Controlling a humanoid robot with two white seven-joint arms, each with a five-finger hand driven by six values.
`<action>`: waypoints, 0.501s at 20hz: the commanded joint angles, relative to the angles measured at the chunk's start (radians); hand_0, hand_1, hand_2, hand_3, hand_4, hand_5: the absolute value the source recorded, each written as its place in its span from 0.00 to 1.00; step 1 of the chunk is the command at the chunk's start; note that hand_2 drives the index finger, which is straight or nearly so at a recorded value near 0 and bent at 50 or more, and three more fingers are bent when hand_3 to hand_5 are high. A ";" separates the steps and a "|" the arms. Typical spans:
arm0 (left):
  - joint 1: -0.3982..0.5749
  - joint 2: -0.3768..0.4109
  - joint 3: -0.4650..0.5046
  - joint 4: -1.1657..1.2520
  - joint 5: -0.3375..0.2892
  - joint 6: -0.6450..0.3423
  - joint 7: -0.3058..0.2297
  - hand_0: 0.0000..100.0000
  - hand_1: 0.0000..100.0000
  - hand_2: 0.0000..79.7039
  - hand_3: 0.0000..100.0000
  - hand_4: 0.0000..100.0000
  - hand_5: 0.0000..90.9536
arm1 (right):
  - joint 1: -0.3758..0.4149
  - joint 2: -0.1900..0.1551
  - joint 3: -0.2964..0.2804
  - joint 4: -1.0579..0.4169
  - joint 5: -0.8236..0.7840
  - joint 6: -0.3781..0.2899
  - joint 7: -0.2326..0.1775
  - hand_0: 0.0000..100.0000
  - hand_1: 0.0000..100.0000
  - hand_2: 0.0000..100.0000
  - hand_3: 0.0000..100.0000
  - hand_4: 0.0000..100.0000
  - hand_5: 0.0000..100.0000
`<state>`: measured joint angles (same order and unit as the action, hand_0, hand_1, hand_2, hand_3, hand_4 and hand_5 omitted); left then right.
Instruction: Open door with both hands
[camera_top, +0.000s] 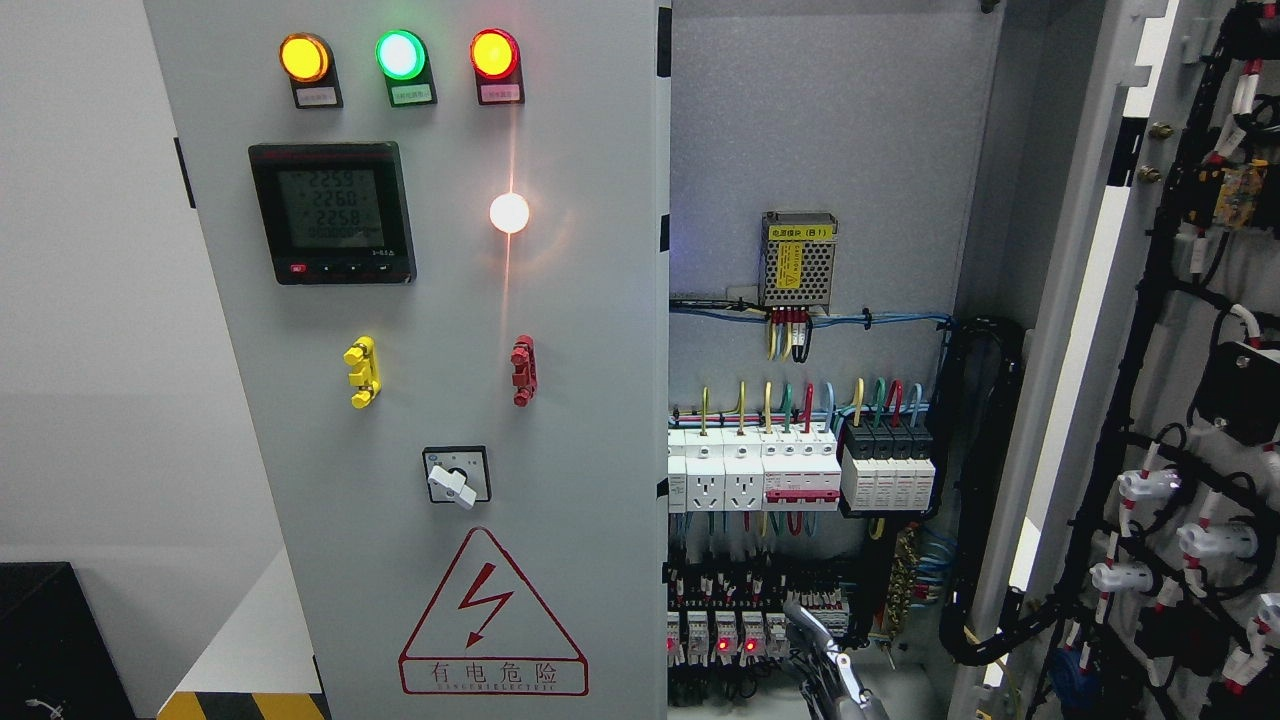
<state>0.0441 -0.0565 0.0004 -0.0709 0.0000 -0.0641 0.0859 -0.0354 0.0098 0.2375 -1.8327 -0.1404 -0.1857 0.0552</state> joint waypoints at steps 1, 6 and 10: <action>-0.001 -0.019 -0.010 -0.003 -0.009 0.000 0.000 0.00 0.00 0.00 0.00 0.00 0.00 | -0.093 0.045 0.003 0.050 -0.002 0.058 0.002 0.19 0.00 0.00 0.00 0.00 0.00; -0.001 -0.037 -0.010 -0.003 -0.009 0.000 0.000 0.00 0.00 0.00 0.00 0.00 0.00 | -0.144 0.045 -0.006 0.053 -0.002 0.109 0.000 0.19 0.00 0.00 0.00 0.00 0.00; -0.001 -0.040 -0.010 -0.001 -0.009 0.000 0.000 0.00 0.00 0.00 0.00 0.00 0.00 | -0.184 0.044 0.006 0.064 -0.002 0.112 0.002 0.19 0.00 0.00 0.00 0.00 0.00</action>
<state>0.0433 -0.0776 0.0001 -0.0725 0.0000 -0.0643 0.0859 -0.1596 0.0365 0.2376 -1.8009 -0.1422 -0.0789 0.0560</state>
